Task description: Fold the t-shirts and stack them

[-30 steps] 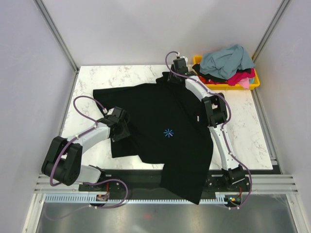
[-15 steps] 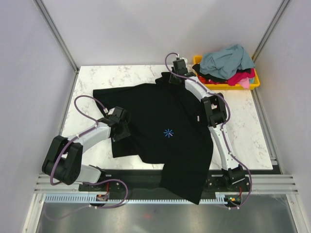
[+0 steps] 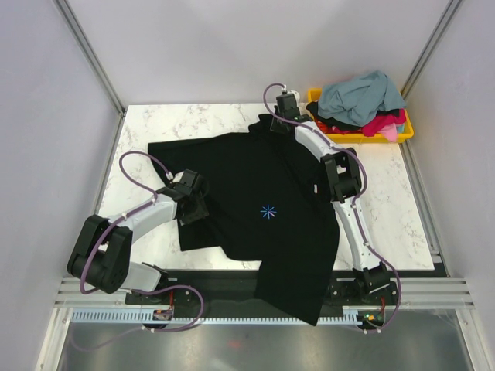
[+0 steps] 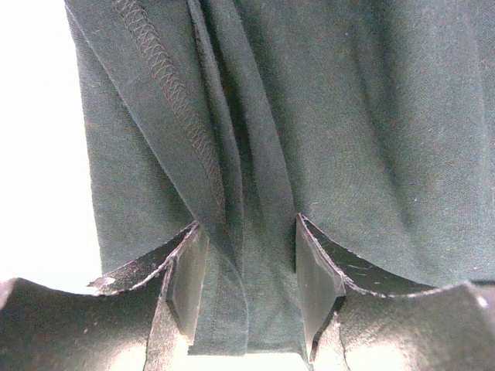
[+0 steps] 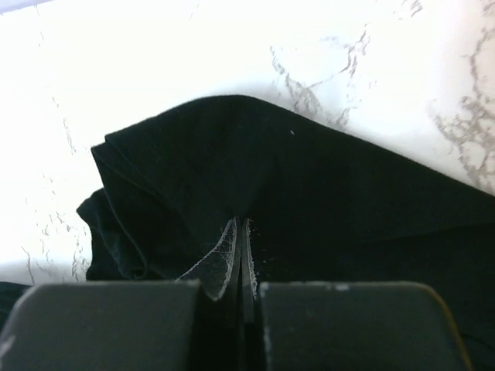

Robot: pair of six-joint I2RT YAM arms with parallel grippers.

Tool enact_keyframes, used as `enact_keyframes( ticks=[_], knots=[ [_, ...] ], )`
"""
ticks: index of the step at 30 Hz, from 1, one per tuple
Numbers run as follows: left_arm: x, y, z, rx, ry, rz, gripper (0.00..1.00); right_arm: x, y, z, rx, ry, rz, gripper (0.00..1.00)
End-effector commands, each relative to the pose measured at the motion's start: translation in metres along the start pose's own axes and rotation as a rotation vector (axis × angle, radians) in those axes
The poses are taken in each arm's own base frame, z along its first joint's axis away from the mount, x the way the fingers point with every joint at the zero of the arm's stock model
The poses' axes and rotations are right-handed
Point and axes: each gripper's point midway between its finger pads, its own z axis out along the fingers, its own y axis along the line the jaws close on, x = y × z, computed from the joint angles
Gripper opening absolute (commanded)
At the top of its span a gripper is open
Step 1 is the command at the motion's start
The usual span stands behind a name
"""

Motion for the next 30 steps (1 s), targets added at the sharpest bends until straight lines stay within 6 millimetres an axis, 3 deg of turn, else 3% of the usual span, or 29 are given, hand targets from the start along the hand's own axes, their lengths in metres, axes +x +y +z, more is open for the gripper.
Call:
enact_keyframes(
  ticks=[1, 14, 17, 18, 20, 21, 22, 24, 25, 28, 29, 30],
  knots=[
    [0.046, 0.017, 0.012, -0.067, 0.153, -0.016, 0.55, -0.091, 0.02, -0.041, -0.067, -0.195, 0.042, 0.0],
    [0.048, 0.017, 0.012, -0.075, 0.162, -0.004, 0.55, -0.159, 0.008, -0.037, -0.146, -0.421, 0.197, 0.04],
    [0.049, 0.017, 0.012, -0.074, 0.164, -0.001, 0.55, -0.165, -0.003, -0.02, -0.131, -0.503, 0.234, 0.11],
    [0.048, 0.018, 0.012, -0.075, 0.163, -0.001, 0.55, -0.153, -0.014, -0.003, -0.102, -0.509, 0.245, 0.13],
    [0.048, 0.017, 0.013, -0.079, 0.164, 0.0, 0.55, -0.165, -0.021, 0.003, -0.099, -0.586, 0.29, 0.23],
    [0.049, 0.017, 0.013, -0.079, 0.167, 0.002, 0.55, -0.155, -0.031, 0.017, -0.077, -0.592, 0.297, 0.24],
    [0.048, 0.016, 0.013, -0.079, 0.167, 0.002, 0.55, -0.171, -0.039, 0.013, -0.062, -0.661, 0.325, 0.24],
    [0.049, 0.017, 0.013, -0.08, 0.171, 0.005, 0.55, -0.183, -0.053, 0.011, -0.04, -0.726, 0.355, 0.47],
    [0.049, 0.017, 0.013, -0.079, 0.169, 0.008, 0.55, -0.191, -0.059, 0.007, -0.03, -0.756, 0.373, 0.69],
    [0.049, 0.015, 0.012, -0.072, 0.169, 0.01, 0.55, -0.221, -0.061, -0.017, -0.059, -0.825, 0.408, 0.87],
    [0.049, 0.015, 0.012, -0.072, 0.171, 0.011, 0.55, -0.224, -0.059, -0.021, -0.066, -0.822, 0.398, 0.88],
    [0.049, 0.015, 0.012, -0.071, 0.169, 0.014, 0.55, -0.243, -0.05, -0.044, -0.088, -0.847, 0.388, 0.89]
  ],
)
